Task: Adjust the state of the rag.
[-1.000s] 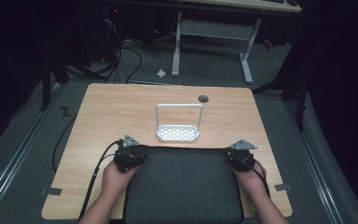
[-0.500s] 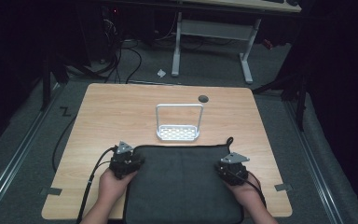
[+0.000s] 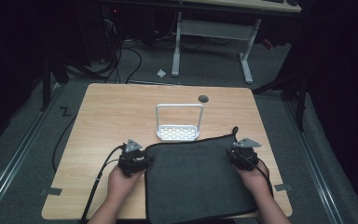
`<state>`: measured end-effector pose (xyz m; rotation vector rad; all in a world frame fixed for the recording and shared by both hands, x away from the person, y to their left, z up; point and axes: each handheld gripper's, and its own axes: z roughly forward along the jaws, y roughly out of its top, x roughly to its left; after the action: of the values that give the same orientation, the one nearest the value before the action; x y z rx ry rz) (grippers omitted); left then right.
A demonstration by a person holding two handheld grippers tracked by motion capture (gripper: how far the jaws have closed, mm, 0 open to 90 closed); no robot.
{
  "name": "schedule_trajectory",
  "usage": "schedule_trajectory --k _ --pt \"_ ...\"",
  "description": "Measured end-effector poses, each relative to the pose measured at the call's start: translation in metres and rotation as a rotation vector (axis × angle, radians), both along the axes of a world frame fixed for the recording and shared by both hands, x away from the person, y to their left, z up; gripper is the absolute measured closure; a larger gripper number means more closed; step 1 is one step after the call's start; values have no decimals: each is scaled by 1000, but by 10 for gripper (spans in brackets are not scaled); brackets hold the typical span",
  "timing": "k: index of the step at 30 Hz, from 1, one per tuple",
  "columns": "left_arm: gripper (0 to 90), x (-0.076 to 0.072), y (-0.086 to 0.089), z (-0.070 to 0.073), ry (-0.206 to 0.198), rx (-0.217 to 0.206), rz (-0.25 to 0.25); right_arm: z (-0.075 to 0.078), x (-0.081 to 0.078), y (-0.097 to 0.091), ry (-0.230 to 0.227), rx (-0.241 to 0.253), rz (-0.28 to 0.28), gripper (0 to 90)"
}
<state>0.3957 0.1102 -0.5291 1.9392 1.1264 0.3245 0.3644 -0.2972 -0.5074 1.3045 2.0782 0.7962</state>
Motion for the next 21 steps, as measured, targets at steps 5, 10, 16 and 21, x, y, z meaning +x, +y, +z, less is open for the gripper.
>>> schedule_trajectory --k 5,10,16,21 --pt "493 25 -5 -6 27 5 25 9 -39 35 -54 58 127 660" --pt "593 24 -15 -7 6 30 13 13 -58 65 -81 66 223 598" --pt "814 19 -16 -9 23 0 -13 14 -78 111 -89 83 356 545" --pt "825 23 -7 -10 75 -92 -7 9 -85 151 -52 98 441 527"
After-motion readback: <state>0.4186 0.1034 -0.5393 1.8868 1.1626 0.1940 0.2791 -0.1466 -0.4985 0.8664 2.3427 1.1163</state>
